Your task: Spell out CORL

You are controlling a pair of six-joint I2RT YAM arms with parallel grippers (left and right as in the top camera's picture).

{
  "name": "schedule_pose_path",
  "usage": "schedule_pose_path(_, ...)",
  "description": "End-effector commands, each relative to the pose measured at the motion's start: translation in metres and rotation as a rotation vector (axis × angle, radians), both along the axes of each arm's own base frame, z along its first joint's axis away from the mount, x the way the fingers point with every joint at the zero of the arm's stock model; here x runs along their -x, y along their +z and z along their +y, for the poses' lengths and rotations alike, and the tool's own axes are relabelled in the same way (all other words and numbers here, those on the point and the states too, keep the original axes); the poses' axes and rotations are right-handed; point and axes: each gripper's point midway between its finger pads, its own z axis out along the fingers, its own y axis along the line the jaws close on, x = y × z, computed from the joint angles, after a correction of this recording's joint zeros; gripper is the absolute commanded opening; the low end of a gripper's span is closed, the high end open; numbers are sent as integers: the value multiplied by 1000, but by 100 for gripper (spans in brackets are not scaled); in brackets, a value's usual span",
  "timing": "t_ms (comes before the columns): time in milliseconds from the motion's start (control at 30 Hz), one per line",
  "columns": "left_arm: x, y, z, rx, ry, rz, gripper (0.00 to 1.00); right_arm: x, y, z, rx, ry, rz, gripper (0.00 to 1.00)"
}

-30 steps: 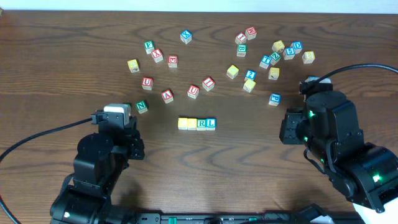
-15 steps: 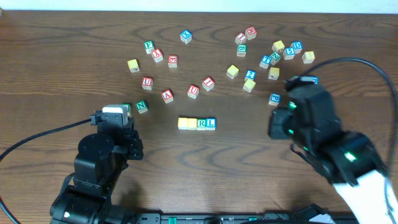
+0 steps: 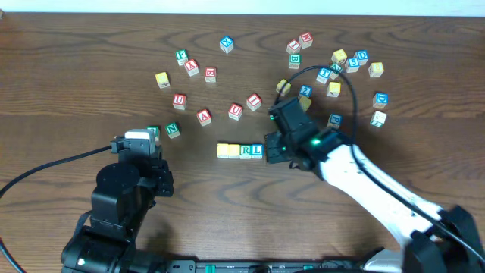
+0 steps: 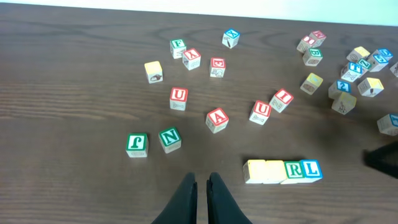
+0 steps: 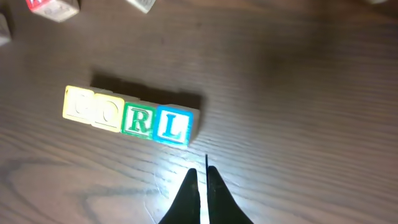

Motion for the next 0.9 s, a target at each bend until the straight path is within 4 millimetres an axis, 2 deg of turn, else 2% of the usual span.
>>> schedule_pose_path(0, -1, 15, 3, -9, 11, -37, 7, 6, -18, 16, 5, 18, 35, 1)
schedule_pose_path(200, -1, 15, 3, -9, 11, -37, 7, 19, -38, 32, 24, 55, 73, 1)
schedule_pose_path(500, -1, 13, 3, -11, 11, -29, 7, 37, -38, 59, 18, 127, 53, 1)
schedule_pose_path(700, -4, 7, 2, -19, 11, -2, 7, 37, -47, 57, 48, 102, 58, 1)
schedule_pose_path(867, -9, -1, 1, -29, 10, 32, 8, 38, -70, 57, 80, 97, 93, 1)
